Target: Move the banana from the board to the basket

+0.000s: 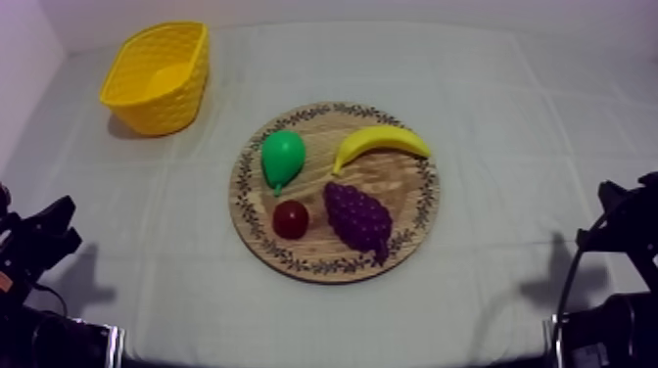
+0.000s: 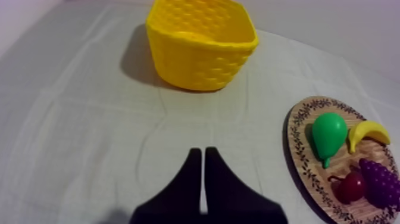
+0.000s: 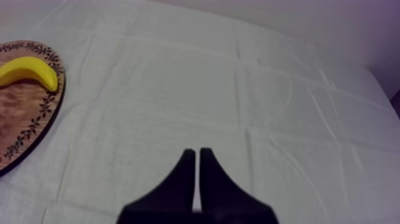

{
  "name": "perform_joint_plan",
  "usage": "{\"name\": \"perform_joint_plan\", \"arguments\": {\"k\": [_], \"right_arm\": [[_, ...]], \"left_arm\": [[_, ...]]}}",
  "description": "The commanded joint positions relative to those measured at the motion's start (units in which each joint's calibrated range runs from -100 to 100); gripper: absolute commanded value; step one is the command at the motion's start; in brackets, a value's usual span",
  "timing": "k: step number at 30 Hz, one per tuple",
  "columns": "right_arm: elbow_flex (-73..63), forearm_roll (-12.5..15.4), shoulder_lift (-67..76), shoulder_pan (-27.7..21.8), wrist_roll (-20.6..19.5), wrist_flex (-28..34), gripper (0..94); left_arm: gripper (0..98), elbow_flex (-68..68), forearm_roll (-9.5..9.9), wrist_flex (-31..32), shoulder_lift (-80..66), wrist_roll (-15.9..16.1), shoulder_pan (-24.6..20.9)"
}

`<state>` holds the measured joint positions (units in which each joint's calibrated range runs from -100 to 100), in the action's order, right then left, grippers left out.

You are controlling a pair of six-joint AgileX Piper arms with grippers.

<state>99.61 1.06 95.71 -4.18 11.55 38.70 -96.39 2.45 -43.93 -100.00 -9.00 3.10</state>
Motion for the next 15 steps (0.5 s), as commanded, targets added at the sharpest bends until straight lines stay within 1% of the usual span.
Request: {"name": "perform_joint_plan", "arguments": {"k": [1,15], "right_arm": [[0.1,0.0,0.0,0.0,0.0,0.0,0.4],[0.1,0.0,0.0,0.0,0.0,0.0,0.4]], "left_arm": [[0.1,0.0,0.01,0.0,0.0,0.0,0.0],[0.2,0.1,0.01,-0.1,0.0,-0.3,0.1]]}}
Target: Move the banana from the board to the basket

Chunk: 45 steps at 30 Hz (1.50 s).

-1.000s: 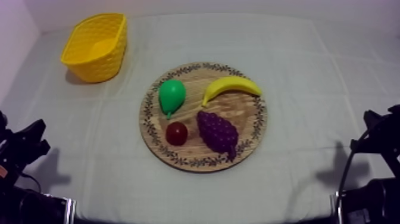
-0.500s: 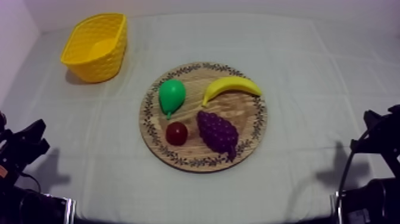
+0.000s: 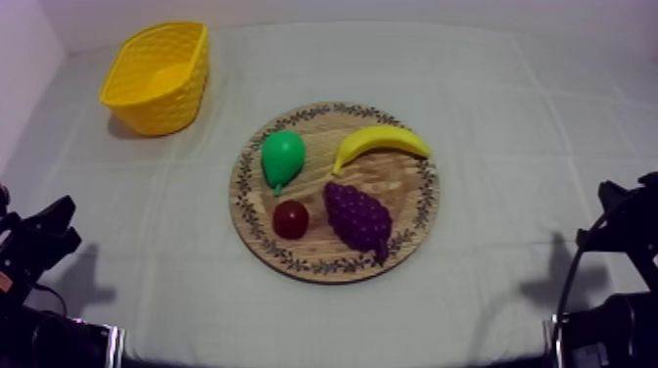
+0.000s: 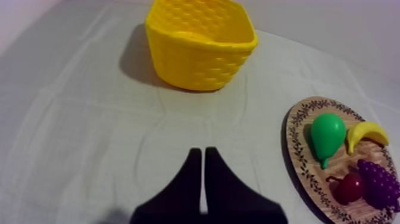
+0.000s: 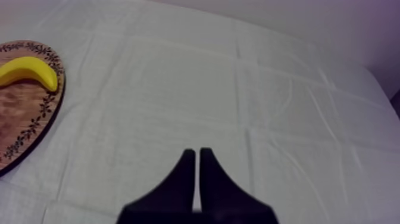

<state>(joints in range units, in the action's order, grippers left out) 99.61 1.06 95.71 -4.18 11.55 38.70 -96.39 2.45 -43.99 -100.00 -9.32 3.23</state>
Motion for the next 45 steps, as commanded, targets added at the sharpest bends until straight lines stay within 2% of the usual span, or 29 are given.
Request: {"name": "perform_joint_plan", "arguments": {"k": [1,7,12,20,25,32,38,45], "right_arm": [[0.1,0.0,0.0,0.0,0.0,0.0,0.4],[0.1,0.0,0.0,0.0,0.0,0.0,0.4],[0.1,0.0,0.0,0.0,0.0,0.0,0.4],[0.1,0.0,0.0,0.0,0.0,0.0,0.4],[0.1,0.0,0.0,0.0,0.0,0.0,0.4],[0.1,0.0,0.0,0.0,0.0,0.0,0.4],[0.1,0.0,0.0,0.0,0.0,0.0,0.4],[0.1,0.0,0.0,0.0,0.0,0.0,0.4]], "left_arm": [[0.2,0.1,0.01,-0.1,0.0,0.0,-0.1],[0.2,-0.1,-0.29,0.6,0.1,0.3,-0.2],[0.2,-0.5,-1.61,4.1,2.9,1.5,-0.3],[0.3,8.0,-2.31,5.0,12.6,3.9,0.4],[0.3,18.0,-2.13,5.0,22.8,6.1,2.8],[0.4,30.6,-2.30,8.3,37.9,10.1,7.1],[0.4,43.2,-2.05,6.6,49.5,12.7,11.8],[0.4,56.0,0.21,3.2,61.4,12.3,17.2]]}}
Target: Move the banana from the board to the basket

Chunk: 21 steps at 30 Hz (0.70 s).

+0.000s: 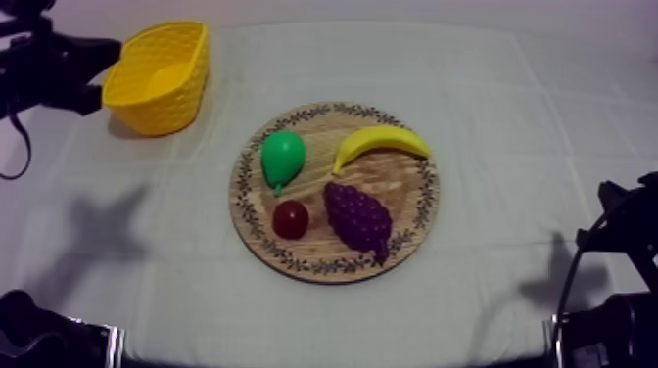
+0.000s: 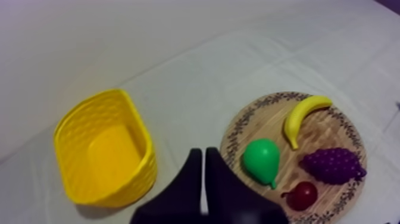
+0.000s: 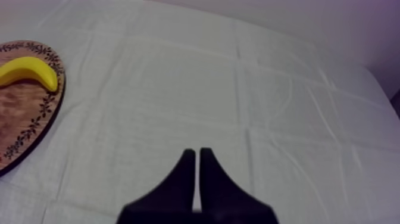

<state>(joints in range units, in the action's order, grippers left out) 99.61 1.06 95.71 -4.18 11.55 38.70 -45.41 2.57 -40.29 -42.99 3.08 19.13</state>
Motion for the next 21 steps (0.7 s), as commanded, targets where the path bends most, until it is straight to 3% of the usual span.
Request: {"name": "perform_joint_plan", "arguments": {"k": [1,7,12,21], "right_arm": [[0.1,0.0,0.0,0.0,0.0,0.0,0.4],[0.1,0.0,0.0,0.0,0.0,0.0,0.4],[0.1,0.0,0.0,0.0,0.0,0.0,0.4],[0.1,0.0,0.0,0.0,0.0,0.0,0.4]], "left_arm": [[0.4,6.8,0.34,-1.3,6.0,-0.2,2.0],[0.4,16.0,1.45,-5.5,15.2,-1.2,5.1],[0.4,20.8,3.99,-6.3,21.6,-2.6,8.4],[0.6,28.7,6.91,-9.4,33.0,-4.4,13.0]]}}
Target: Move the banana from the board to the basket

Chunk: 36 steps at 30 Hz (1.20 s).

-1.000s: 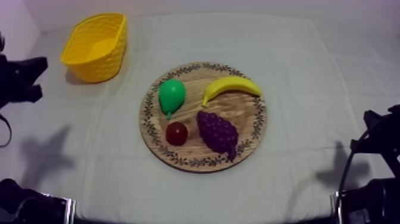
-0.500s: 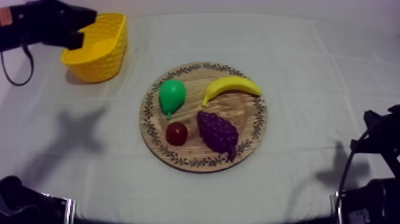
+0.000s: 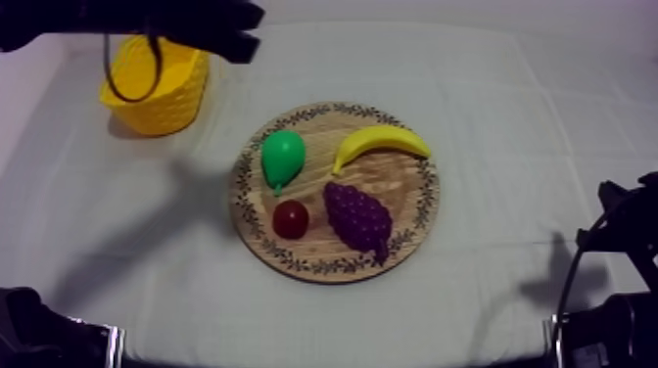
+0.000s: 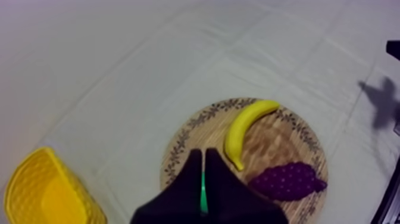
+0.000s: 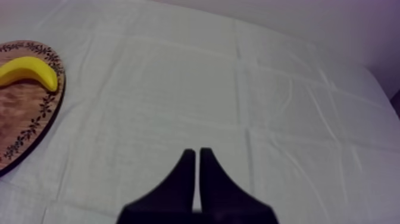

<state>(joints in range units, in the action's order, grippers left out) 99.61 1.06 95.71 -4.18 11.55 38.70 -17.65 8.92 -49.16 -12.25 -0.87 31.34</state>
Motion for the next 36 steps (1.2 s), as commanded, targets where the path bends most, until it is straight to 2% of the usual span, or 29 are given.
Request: {"name": "perform_joint_plan", "arguments": {"k": [1,9,19,20,21,24,26,29,36], "right_arm": [[0.1,0.0,0.0,0.0,0.0,0.0,0.4],[0.1,0.0,0.0,0.0,0.0,0.0,0.4],[0.1,0.0,0.0,0.0,0.0,0.0,0.4],[0.1,0.0,0.0,0.0,0.0,0.0,0.4],[0.1,0.0,0.0,0.0,0.0,0.0,0.4],[0.1,0.0,0.0,0.0,0.0,0.0,0.4],[0.1,0.0,0.0,0.0,0.0,0.0,0.4],[0.1,0.0,0.0,0.0,0.0,0.0,0.4],[0.1,0.0,0.0,0.0,0.0,0.0,0.4]], "left_arm": [[0.7,1.5,1.02,-1.0,3.5,-0.8,1.3],[1.1,3.6,2.03,-2.1,11.9,-2.4,4.1],[3.3,1.8,2.31,1.1,16.5,-4.0,6.3],[6.2,1.6,2.55,1.2,16.6,-4.7,6.4],[13.3,1.4,2.81,1.3,16.8,-5.3,6.6],[46.4,1.3,3.85,-0.1,16.9,-7.8,7.2],[61.0,2.0,4.12,-2.1,16.9,-8.6,7.4],[68.1,2.9,4.20,-4.1,16.8,-8.7,7.7],[67.4,3.7,4.39,-5.8,17.7,-9.5,7.4]]}}
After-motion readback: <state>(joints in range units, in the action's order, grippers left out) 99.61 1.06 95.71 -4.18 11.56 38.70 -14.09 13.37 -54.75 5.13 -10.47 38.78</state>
